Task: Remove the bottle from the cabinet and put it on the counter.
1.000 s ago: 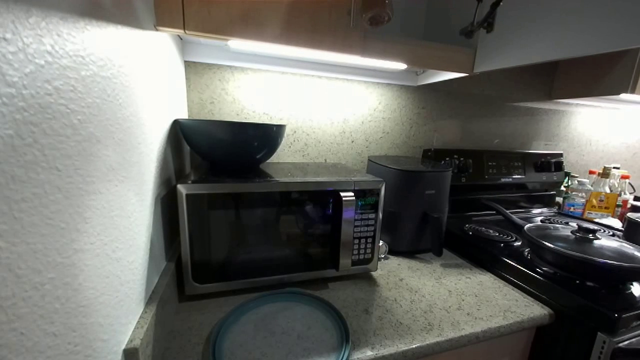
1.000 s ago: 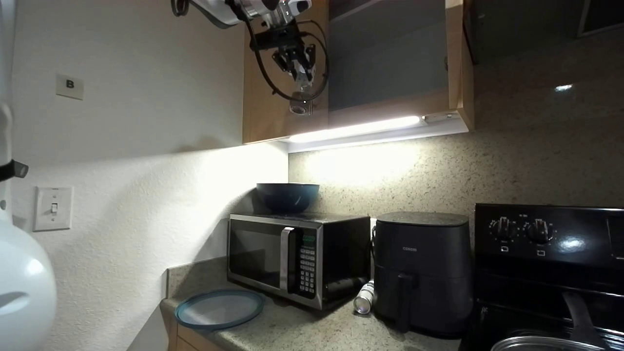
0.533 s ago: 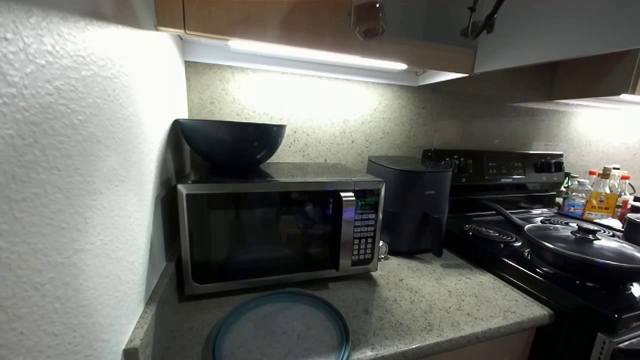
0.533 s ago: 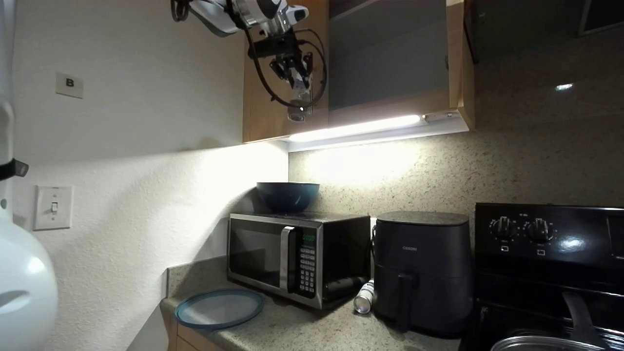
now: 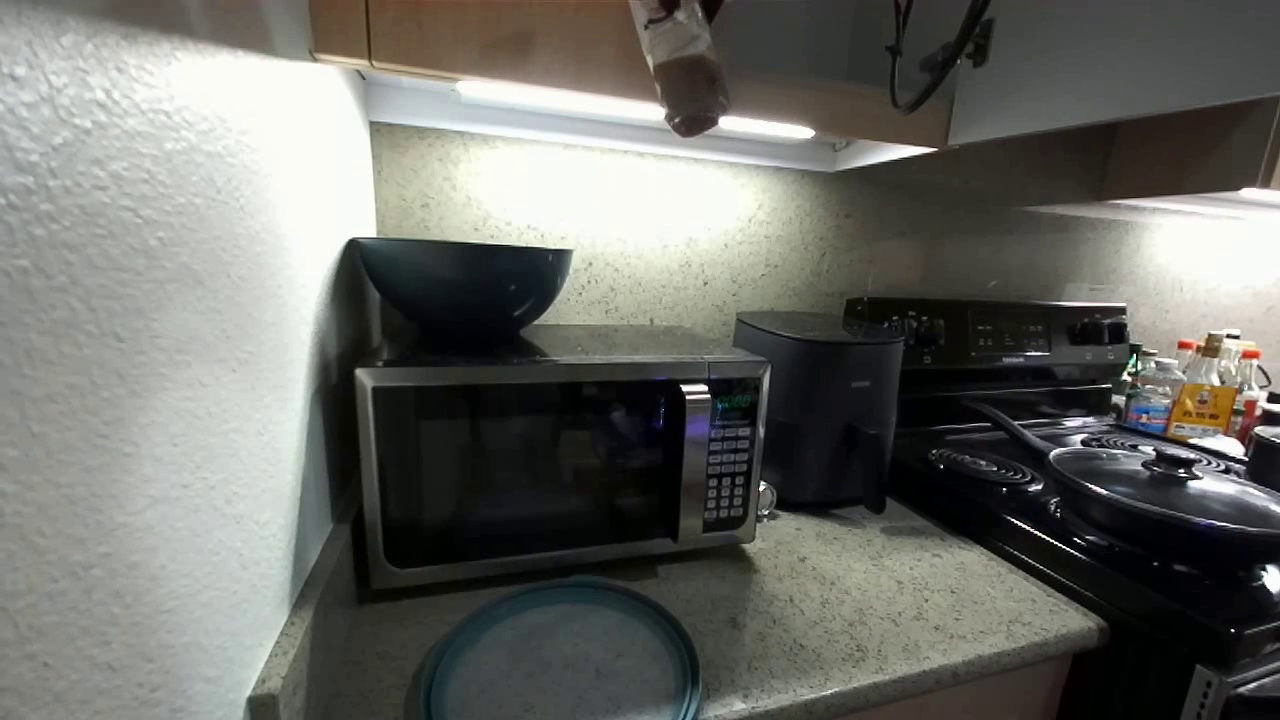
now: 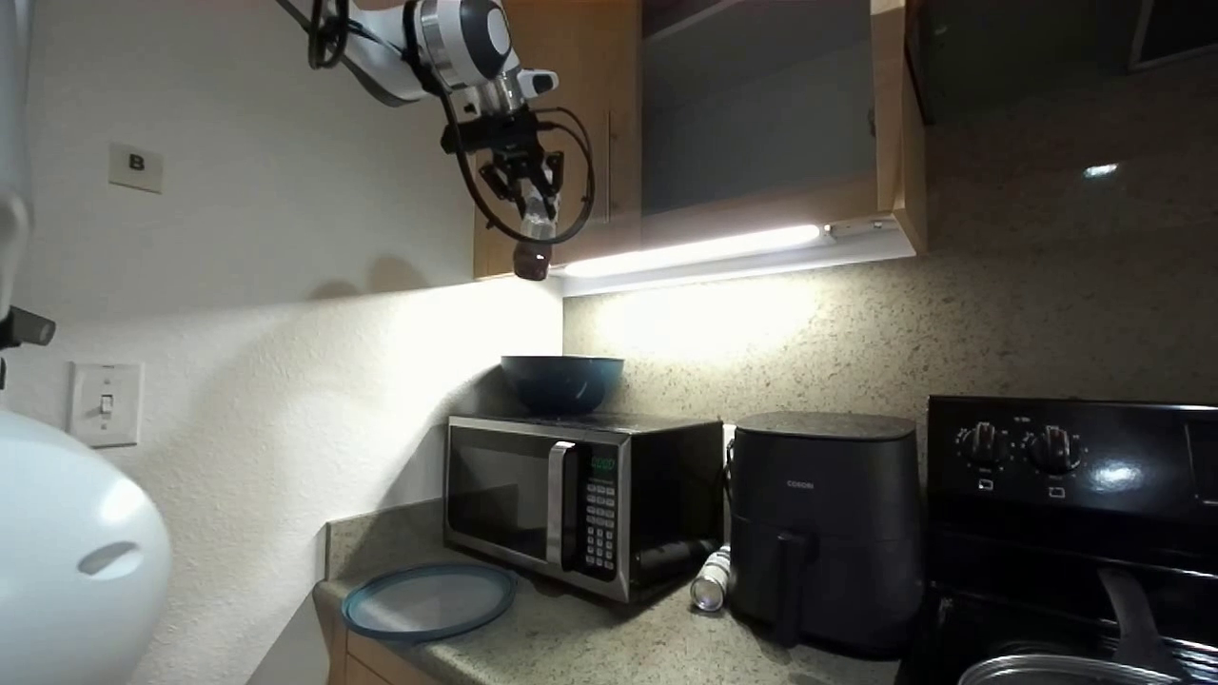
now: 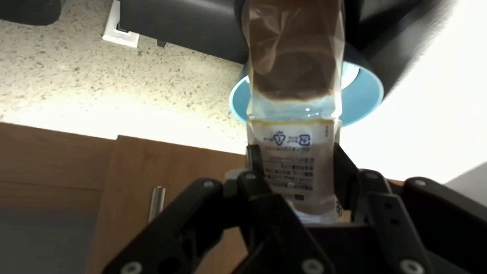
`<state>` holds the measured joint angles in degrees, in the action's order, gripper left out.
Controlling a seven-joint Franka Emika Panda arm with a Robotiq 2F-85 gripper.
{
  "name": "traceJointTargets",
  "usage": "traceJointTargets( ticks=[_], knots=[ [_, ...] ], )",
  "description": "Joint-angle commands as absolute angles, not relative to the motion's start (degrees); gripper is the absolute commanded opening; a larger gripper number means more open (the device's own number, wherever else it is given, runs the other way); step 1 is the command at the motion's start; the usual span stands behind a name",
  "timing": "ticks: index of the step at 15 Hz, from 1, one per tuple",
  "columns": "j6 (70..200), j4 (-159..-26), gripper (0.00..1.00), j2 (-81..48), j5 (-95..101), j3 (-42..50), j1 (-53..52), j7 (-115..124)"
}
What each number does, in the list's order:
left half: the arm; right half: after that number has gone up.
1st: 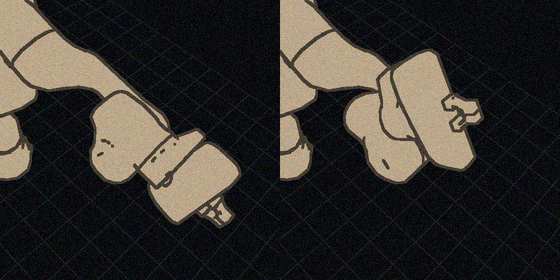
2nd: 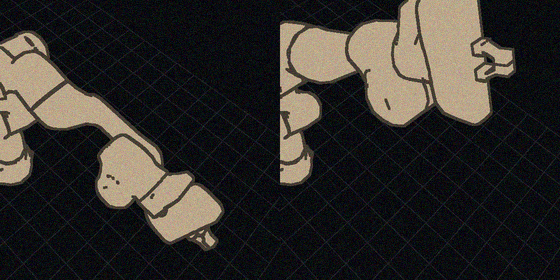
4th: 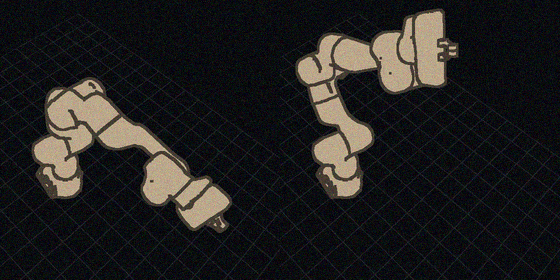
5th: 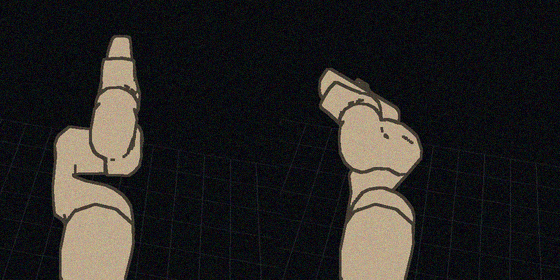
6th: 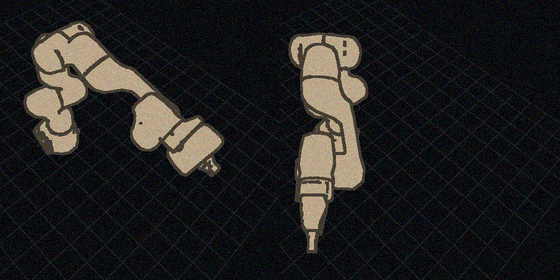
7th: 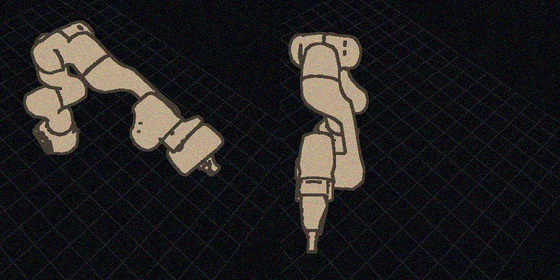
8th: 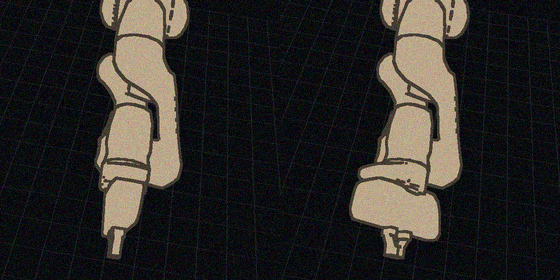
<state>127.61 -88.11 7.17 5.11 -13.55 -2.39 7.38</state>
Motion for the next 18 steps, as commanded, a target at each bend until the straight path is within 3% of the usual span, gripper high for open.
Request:
traceJointTargets(
  ticks=[1, 2, 3, 7, 8, 18],
  knots=[
    [126.7, -92.8, 0.20, 9.8, -1.8, -11.9, -2.7, 3.3],
    [126.3, -93.0, 0.20, 9.7, -3.4, -10.0, -4.4, 2.9],
    [126.8, -90.2, 0.45, 7.5, 0.4, -11.2, -4.5, 6.0],
    [126.7, -91.3, 0.45, 7.6, -1.5, -9.6, -5.0, 5.0],
    [126.7, -91.3, 0.20, 7.7, -1.5, -9.6, -5.1, 5.0],
    [128.3, -115.8, 0.20, 23.2, 2.4, -10.4, -2.7, 29.6]
  ],
)
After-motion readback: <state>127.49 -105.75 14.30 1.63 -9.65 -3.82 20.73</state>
